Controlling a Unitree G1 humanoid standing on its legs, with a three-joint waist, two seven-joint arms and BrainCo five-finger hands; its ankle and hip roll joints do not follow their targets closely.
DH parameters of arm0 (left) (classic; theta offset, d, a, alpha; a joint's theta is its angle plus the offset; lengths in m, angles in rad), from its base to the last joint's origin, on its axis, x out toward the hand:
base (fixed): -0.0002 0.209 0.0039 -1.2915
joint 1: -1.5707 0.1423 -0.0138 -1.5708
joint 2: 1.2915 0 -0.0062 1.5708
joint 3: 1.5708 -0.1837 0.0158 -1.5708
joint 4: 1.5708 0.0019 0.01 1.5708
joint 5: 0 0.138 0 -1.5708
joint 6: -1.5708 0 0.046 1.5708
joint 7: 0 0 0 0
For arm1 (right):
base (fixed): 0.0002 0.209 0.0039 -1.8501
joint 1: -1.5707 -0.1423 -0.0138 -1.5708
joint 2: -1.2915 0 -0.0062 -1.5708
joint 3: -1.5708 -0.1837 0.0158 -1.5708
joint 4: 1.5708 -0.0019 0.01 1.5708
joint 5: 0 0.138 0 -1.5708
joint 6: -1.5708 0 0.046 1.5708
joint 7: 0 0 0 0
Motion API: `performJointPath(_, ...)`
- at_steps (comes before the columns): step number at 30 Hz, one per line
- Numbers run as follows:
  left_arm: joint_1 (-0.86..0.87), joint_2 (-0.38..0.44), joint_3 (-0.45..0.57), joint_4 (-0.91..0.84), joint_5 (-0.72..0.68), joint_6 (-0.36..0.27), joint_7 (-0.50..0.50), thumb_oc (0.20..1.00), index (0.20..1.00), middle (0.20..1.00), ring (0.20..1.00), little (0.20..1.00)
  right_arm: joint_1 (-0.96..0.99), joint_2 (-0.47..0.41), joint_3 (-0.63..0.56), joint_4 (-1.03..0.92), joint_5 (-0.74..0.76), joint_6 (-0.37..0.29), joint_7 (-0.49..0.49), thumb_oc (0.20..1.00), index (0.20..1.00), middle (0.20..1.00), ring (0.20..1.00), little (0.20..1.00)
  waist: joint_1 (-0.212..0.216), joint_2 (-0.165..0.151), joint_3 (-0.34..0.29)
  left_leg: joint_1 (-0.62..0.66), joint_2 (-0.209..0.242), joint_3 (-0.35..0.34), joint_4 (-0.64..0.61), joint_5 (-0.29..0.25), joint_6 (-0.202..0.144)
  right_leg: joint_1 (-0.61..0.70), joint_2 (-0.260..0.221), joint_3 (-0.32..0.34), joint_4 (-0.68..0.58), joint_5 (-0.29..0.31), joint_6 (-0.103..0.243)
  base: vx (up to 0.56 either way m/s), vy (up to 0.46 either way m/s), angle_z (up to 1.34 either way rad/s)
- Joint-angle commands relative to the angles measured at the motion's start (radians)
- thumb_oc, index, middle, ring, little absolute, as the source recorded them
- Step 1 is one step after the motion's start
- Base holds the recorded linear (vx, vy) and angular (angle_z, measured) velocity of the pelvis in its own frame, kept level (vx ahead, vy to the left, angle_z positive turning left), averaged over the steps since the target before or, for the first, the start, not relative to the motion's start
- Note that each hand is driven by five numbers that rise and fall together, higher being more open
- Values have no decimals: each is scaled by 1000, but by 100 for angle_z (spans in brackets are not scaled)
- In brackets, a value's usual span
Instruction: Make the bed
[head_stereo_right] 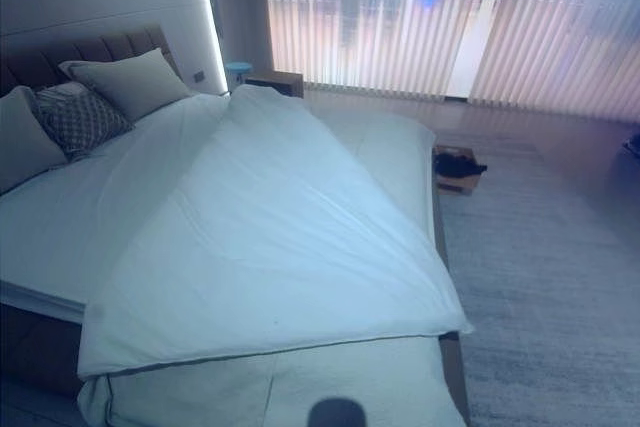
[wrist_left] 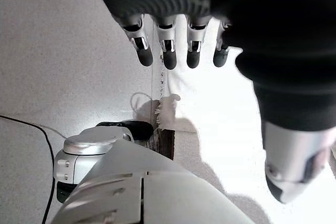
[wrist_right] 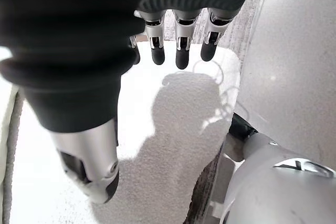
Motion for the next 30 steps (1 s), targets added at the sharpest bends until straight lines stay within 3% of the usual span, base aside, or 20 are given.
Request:
performJointPath(1,-62,18,-19,68,36,-30,-4,1000,1000,1000,1000,1000,-42,-8,-3,22,-15,-17,-12,1000,1000,1000,1000,1000,29,-27,22,-21,-8,-67,0,-33,38,0,-92,-12,17,85,79,0,0,0)
performJointPath(5,-54,9,11,54,-36,-31,2,1000,1000,1000,1000,1000,-57,-7,-37,-24,61,-34,-17,1000,1000,1000,1000,1000,27,-24,23,-19,-8,-64,0,-33,39,-1,-93,-6,17,86,82,0,0,0)
performJointPath(8,7,26,52,-252,-247,-87,-5,1000,1000,1000,1000,1000,-57,-13,-49,-256,162,-93,-33,1000,1000,1000,1000,1000,31,-17,46,-19,-3,-58,0,-31,40,-16,-89,9,27,83,80,-9,7,-3)
performJointPath(10,59,58,51,-452,-299,-113,-26,1000,1000,1000,1000,1000,-44,-38,-42,-379,160,-114,-33,1000,1000,1000,1000,1000,28,-20,58,-28,-5,-57,0,-26,43,-28,-93,12,30,85,83,-16,3,-5)
performJointPath(11,62,59,51,-455,-300,-111,-26,1000,1000,1000,1000,1000,-42,-38,-42,-381,160,-114,-33,1000,1000,1000,1000,1000,28,-20,57,-28,-5,-57,0,-26,43,-28,-93,12,30,85,83,0,-7,-5)
performJointPath(12,101,89,49,-657,-354,-111,-39,1000,1000,1000,1000,1000,-54,-66,-54,-476,177,-122,-38,1000,1000,1000,1000,1000,32,-20,73,-35,-5,-60,0,-24,44,-36,-93,12,32,86,84,-9,-5,-4)
performJointPath(16,80,158,76,-959,-434,-124,-29,1000,1000,1000,1000,1000,-117,-111,-59,-756,191,-138,-65,1000,1000,1000,1000,1000,32,-22,125,-66,0,-57,8,-16,43,-64,-87,17,34,87,80,-33,-10,-6)
performJointPath(21,25,168,90,-1051,-450,-131,3,1000,1000,1000,1000,1000,-182,-111,-48,-852,206,-149,-78,1000,1000,1000,1000,1000,32,-28,177,-106,8,-53,27,-13,40,-109,-83,30,48,84,72,-82,-24,-11)
performJointPath(26,-110,171,53,-1111,-501,-146,48,1000,1000,1000,1000,1000,-304,-100,-14,-922,242,-160,-111,1000,1000,1000,1000,1000,29,-17,302,-222,7,-67,104,-6,35,-230,-107,42,144,62,60,-195,2,-5)
performJointPath(28,-204,134,17,-1106,-579,-151,79,1000,1000,1000,1000,1000,-368,-77,-3,-944,276,-162,-147,1000,1000,1000,1000,1000,21,-18,365,-316,-3,-70,172,-5,30,-309,-123,50,194,56,51,-226,27,-1)
performJointPath(30,-240,125,2,-1120,-585,-156,98,1000,1000,1000,1000,1000,-395,-66,-3,-941,279,-162,-172,1000,1000,1000,1000,1000,21,-15,389,-356,-6,-74,201,-9,25,-343,-132,53,218,53,50,-138,29,4)
